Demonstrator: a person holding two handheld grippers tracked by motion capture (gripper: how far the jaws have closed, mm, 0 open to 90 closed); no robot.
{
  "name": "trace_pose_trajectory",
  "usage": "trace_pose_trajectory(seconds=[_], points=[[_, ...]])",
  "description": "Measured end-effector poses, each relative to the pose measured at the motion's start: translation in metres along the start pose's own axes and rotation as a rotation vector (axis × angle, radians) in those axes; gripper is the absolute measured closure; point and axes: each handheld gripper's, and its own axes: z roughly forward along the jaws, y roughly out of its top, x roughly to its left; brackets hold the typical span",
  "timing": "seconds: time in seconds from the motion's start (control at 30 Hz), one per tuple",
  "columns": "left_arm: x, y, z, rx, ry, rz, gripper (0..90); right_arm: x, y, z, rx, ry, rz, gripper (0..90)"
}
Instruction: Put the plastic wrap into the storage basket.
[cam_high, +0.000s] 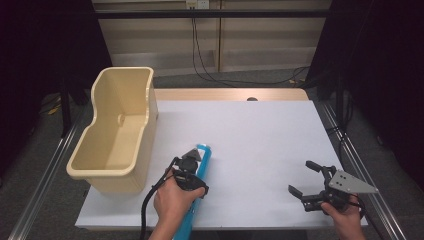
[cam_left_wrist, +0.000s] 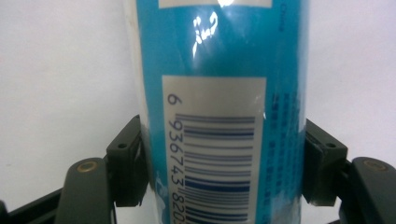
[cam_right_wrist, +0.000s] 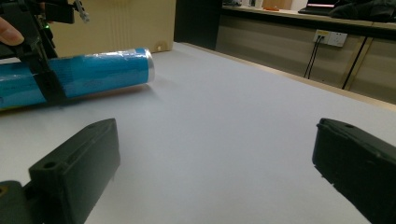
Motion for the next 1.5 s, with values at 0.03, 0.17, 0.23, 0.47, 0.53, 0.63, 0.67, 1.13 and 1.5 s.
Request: trace_pose_trajectory(seconds=[0.03, 0.17, 0.23, 0.47, 0.53, 0.63, 0.67, 1.13, 1.5], points=[[0.001, 0.001, -0.004, -0.008, -0.012, -0.011, 31.6, 0.000, 0.000, 0.000, -0.001, 0.000, -0.001, 0.2], [0.005, 0.006, -0.015, -0.003, -0.014, -0.005, 31.9, 0.000, 0.000, 0.000, -0.001, -0.002, -0.001, 0.2], [0.006, 0.008, -0.020, -0.021, -0.016, -0.018, 32.0, 0.000, 0.000, 0.000, -0.003, -0.002, -0.001, 0.2], [0.011, 0.014, -0.030, -0.044, -0.020, -0.028, 32.2, 0.000, 0.001, -0.001, -0.003, -0.003, 0.000, 0.2], [0.011, 0.016, -0.033, -0.041, -0.023, -0.029, 32.2, 0.000, 0.001, 0.000, -0.004, -0.003, -0.001, 0.2], [0.013, 0.019, -0.038, -0.053, -0.027, -0.031, 32.2, -0.001, 0.000, -0.001, -0.004, -0.002, 0.002, 0.2], [0.013, 0.020, -0.040, -0.060, -0.024, -0.034, 32.2, -0.001, 0.001, -0.001, -0.004, -0.004, 0.003, 0.2], [0.021, 0.026, -0.073, -0.111, -0.026, -0.047, 32.3, -0.002, 0.001, -0.002, -0.012, -0.008, 0.006, 0.2], [0.028, 0.030, -0.104, -0.147, -0.029, -0.068, 32.3, -0.002, 0.001, -0.002, -0.011, -0.009, 0.009, 0.2]])
